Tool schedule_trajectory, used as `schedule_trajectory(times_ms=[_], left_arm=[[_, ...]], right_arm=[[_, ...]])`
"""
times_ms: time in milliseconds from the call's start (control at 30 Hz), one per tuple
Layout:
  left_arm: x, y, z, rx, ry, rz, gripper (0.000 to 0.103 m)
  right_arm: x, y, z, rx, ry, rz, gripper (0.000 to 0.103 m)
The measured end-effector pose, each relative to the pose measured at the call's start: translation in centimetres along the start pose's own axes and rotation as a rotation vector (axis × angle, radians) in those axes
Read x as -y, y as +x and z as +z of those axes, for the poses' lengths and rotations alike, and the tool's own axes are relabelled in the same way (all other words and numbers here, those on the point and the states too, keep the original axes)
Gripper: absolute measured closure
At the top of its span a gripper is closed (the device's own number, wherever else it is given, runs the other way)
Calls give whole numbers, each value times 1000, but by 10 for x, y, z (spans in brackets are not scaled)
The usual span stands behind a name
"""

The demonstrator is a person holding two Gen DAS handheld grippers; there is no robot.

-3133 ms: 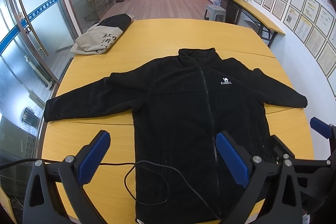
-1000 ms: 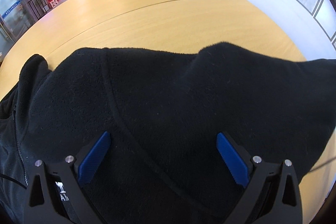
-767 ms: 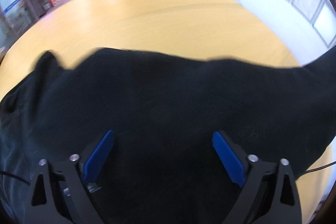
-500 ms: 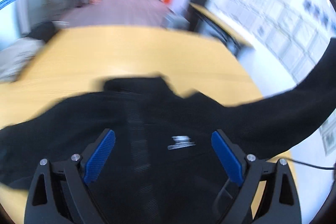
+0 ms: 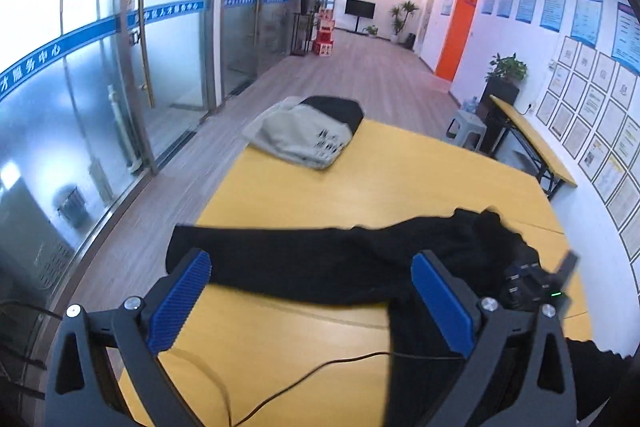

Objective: Fold clothes

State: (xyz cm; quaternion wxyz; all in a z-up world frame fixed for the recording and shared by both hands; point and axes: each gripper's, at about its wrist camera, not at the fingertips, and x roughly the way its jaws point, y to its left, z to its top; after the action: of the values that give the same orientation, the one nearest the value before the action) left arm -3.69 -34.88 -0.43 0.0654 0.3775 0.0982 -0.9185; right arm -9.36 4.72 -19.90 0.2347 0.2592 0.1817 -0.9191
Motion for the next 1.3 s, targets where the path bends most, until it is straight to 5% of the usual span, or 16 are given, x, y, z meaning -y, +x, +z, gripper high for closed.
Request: schedule_trajectory(times_ms=[133, 300, 367, 400, 433, 533, 633, 767, 867, 933, 1000, 1167, 1233, 1300], left_arm=[[-25, 21, -33, -65, -37, -32, 0], [5, 52, -54, -128, -63, -103, 0], [32, 65, -51, -138, -35, -154, 0], [49, 72, -50, -143, -14, -185, 0], [70, 81, -48, -149, 17, -224, 0], [137, 113, -47, -174, 99, -346, 0], [208, 164, -59, -229, 160, -450, 0], [290, 250, -92, -312, 237, -498, 0], [324, 318, -120, -384, 274, -410, 1], [330, 354, -139, -443, 300, -330, 4], [329, 354, -146, -377, 355, -315, 1], [315, 344, -146, -383, 390, -291, 6], [309, 332, -141, -359, 375, -304, 5], [302, 326, -139, -348, 354, -327, 5]], right_arm=[[-51, 47, -61, -140, -176, 61, 94], [-57, 46, -57, -210, -224, 82, 87], [-43, 43, -59, -226, -191, 105, 58], [-39, 36, -51, -208, -172, 127, 35], [-33, 24, -47, -185, -150, 155, 26], [-1, -37, -52, -92, -50, 268, 16], [69, -67, -68, -76, 102, 269, 8], [170, -55, -116, -184, 256, 245, 6], [232, -33, -170, -349, 315, 187, 15], [253, -39, -202, -384, 371, 215, 31], [254, -59, -214, -351, 308, 198, 33], [250, -75, -205, -327, 242, 157, 33], [248, -75, -192, -289, 242, 151, 20], [247, -66, -188, -301, 264, 158, 18]])
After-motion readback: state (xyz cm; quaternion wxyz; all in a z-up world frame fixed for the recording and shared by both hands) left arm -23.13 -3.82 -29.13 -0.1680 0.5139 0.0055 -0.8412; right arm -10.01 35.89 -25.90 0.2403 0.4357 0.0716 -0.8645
